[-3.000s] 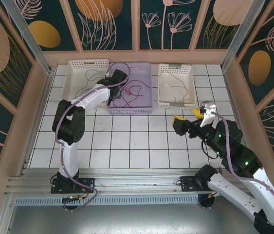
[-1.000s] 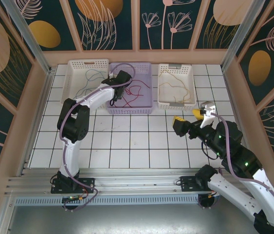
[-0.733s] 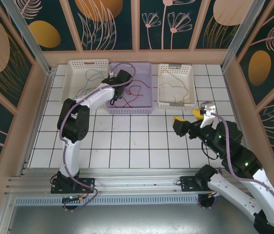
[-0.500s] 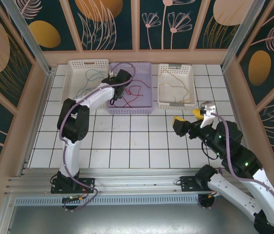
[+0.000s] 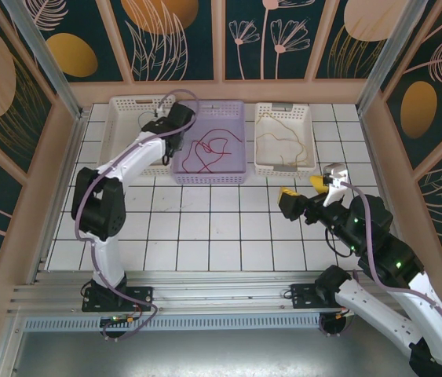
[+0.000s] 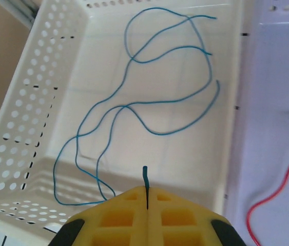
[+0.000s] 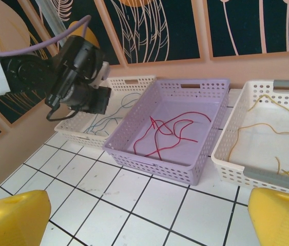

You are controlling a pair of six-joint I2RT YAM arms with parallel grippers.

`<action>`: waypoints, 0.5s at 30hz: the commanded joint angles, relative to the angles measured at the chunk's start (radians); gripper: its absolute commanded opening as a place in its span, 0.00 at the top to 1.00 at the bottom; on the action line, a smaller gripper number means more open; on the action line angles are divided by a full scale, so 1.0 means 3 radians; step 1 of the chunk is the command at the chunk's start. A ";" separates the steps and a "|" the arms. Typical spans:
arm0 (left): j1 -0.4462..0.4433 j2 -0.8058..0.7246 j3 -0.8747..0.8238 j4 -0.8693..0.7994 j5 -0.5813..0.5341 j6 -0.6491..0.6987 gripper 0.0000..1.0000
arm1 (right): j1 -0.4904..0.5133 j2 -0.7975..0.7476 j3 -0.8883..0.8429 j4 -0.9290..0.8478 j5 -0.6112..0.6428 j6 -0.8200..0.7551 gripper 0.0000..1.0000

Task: Untangle the cables
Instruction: Move the cable to the container.

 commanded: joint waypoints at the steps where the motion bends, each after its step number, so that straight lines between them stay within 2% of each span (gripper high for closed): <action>1: 0.0234 -0.0077 -0.0190 0.0138 0.0267 -0.0106 1.00 | 0.0017 -0.0006 0.0093 0.0025 -0.0044 0.0021 0.01; 5: 0.0428 -0.0068 -0.0261 0.0316 0.0474 -0.0125 1.00 | 0.0017 0.0000 0.0085 0.0027 -0.0062 0.0028 0.01; 11: 0.0629 0.0229 -0.0074 0.0374 0.0758 -0.0146 1.00 | 0.0017 0.0018 0.0055 0.0006 -0.0095 0.0058 0.01; 15: 0.0683 0.0427 0.0030 0.0424 0.0820 -0.0078 1.00 | 0.0017 0.0020 0.0038 -0.0023 -0.0100 0.0065 0.01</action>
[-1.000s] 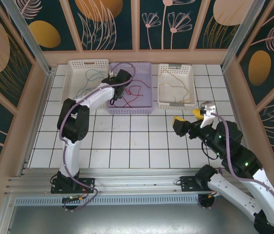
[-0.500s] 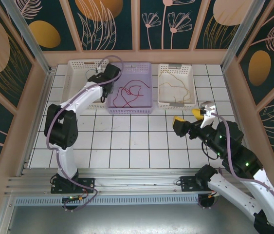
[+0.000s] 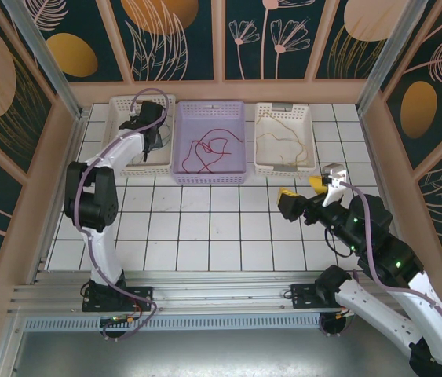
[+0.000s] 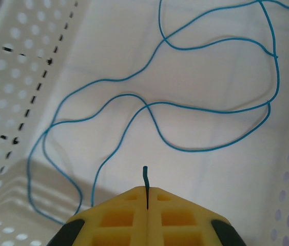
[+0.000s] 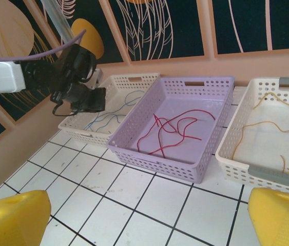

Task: Untangle the cables
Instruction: Move the cable to the container, then reset both arms

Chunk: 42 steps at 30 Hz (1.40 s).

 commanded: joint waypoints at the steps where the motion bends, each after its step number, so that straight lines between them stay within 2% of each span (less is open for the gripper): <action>1: 0.0041 0.0242 0.0183 0.0030 0.0120 0.0023 1.00 | 0.0017 0.0008 0.0030 -0.0016 -0.0046 0.0053 0.01; 6: 0.0082 0.0448 0.0334 0.0009 0.0112 0.0069 1.00 | 0.0014 0.0033 0.0018 -0.0029 -0.0083 0.0079 0.01; 9: 0.0087 0.0442 0.0385 0.0026 0.0158 0.0103 0.83 | 0.0017 0.0042 0.0018 -0.0050 -0.0093 0.0083 0.01; 11: 0.0087 0.0397 0.0400 0.0041 0.0181 0.0119 0.68 | 0.0017 0.0046 0.0017 -0.0067 -0.0090 0.0085 0.01; 16: 0.0090 0.0213 0.0439 0.0057 0.0254 0.0129 0.40 | 0.0017 0.0073 0.0016 -0.0077 -0.0075 0.0089 0.01; 18: 0.0087 0.0098 0.0449 0.0070 0.0268 0.0122 0.24 | 0.0017 0.0097 0.0021 -0.0079 -0.0054 0.0094 0.01; 23: 0.0089 -0.0389 0.0388 0.0128 0.0360 0.0029 0.04 | 0.0017 0.0179 0.0021 -0.0130 0.0138 0.0095 0.01; 29: 0.0090 -0.1432 -0.0390 0.0553 0.0602 -0.0158 0.02 | 0.0005 0.0384 0.0079 -0.0233 0.0386 0.0145 0.01; 34: 0.0082 -0.2323 -0.1319 0.0825 0.0640 -0.0281 0.01 | -0.0109 0.0566 0.0169 -0.0276 0.0483 0.0239 0.01; 36: 0.0082 -0.2728 -0.1695 0.0942 0.0602 -0.0286 0.02 | -0.0270 0.0659 0.0209 -0.0273 0.0498 0.0218 0.01; 40: 0.0082 -0.3494 -0.2350 0.1063 0.0538 -0.0278 0.01 | -0.0999 0.0975 0.0262 -0.0144 0.0050 0.0130 0.01; 42: 0.0082 -0.3785 -0.2616 0.1089 0.0504 -0.0244 0.02 | -0.1204 0.1155 0.0264 -0.0028 0.0078 0.0176 0.01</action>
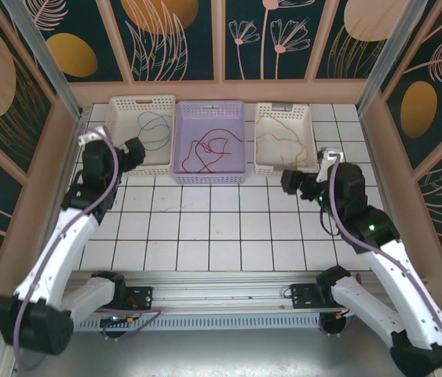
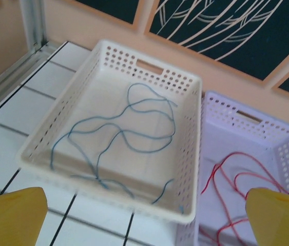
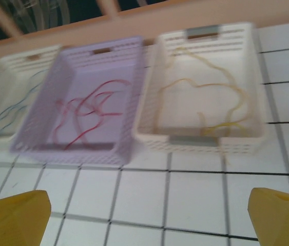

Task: Untangle the cables
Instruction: Reset both arms

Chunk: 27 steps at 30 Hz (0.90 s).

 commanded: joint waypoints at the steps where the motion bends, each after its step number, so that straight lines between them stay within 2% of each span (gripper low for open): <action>1: 0.0018 -0.0426 -0.0339 0.0209 -0.0083 0.0008 0.01 | -0.0281 0.0266 0.0059 0.0259 -0.0058 0.0035 0.01; 6: 0.0018 -0.0749 -0.0830 0.0282 -0.0284 0.0077 0.02 | -0.1002 0.0346 -0.0271 0.1063 0.0133 0.0192 0.01; 8: 0.0018 -0.0785 -0.0956 0.0272 -0.0318 0.0059 0.02 | -0.1098 0.0307 -0.0555 0.1592 0.0280 0.0031 0.01; 11: 0.0018 -0.0805 -0.1102 0.0396 -0.0221 0.0052 0.02 | -0.1203 0.0487 -0.1004 0.2210 0.0742 -0.0109 0.01; 14: 0.0018 -0.0782 -0.1134 0.0429 -0.0396 0.0094 0.02 | -0.1426 0.0689 -0.1334 0.2775 0.0626 0.0159 0.01; 15: 0.0018 -0.0780 -0.1151 0.0452 -0.0412 0.0106 0.01 | -0.1487 0.0774 -0.1522 0.3183 0.0460 0.0109 0.01; 18: 0.0019 -0.0781 -0.1253 0.0545 -0.0430 0.0112 0.02 | -0.1528 0.1162 -0.1845 0.3880 0.0456 -0.0089 0.01; 20: 0.0018 -0.0789 -0.1319 0.0604 -0.0511 0.0119 0.01 | -0.1504 0.1398 -0.2053 0.4333 0.0294 -0.0289 0.01; 23: 0.0020 -0.0800 -0.1389 0.0726 -0.0618 0.0124 0.01 | -0.1408 0.1775 -0.2292 0.4960 0.0435 -0.0436 0.01; 27: 0.0018 -0.0781 -0.1521 0.0936 -0.0613 0.0173 0.02 | -0.1399 0.2015 -0.2225 0.5236 0.0302 -0.0479 0.01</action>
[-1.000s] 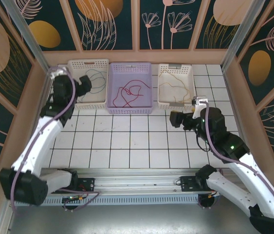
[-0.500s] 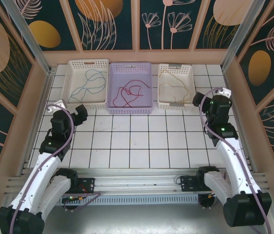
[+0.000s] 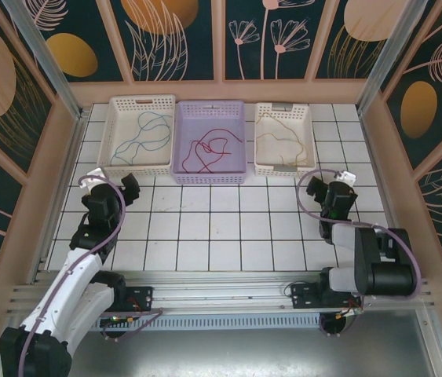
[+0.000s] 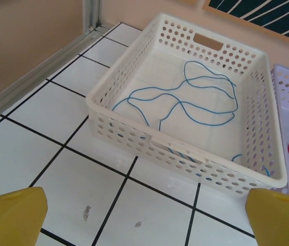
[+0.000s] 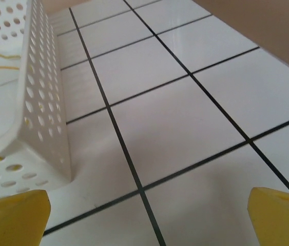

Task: Untangle the cables
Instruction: Reset both arms

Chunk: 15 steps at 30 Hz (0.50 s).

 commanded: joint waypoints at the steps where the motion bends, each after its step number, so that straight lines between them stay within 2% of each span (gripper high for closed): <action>1: 0.0017 -0.0003 -0.0103 0.0332 -0.0112 0.0113 0.01 | 0.0003 0.0147 0.0140 0.0727 -0.0087 -0.0166 0.01; 3: 0.0019 0.0039 -0.0102 0.0389 -0.0155 0.0191 0.01 | -0.0031 0.0236 0.0170 0.0822 -0.0087 -0.0189 0.01; 5: 0.0019 0.0070 -0.0129 0.0484 -0.0176 0.0342 0.02 | -0.0005 0.0459 -0.0122 0.1617 -0.0383 -0.0373 0.01; 7: 0.0019 0.0094 -0.0175 0.0588 -0.0162 0.0449 0.01 | 0.0148 0.0693 -0.0232 0.2084 -0.0260 -0.0557 0.01; 8: 0.0019 0.0111 -0.0218 0.0673 -0.0240 0.0482 0.02 | 0.0131 0.0600 -0.0178 0.1786 -0.0168 -0.0462 0.01; 11: 0.0024 0.0133 -0.0418 0.1087 -0.0593 0.0643 0.02 | 0.0045 0.0599 -0.0170 0.1791 -0.0274 -0.0390 0.01; 15: 0.0065 0.0317 -0.0713 0.1889 -0.0730 0.0991 0.02 | 0.0127 0.0610 -0.0184 0.1831 -0.0128 -0.0437 0.01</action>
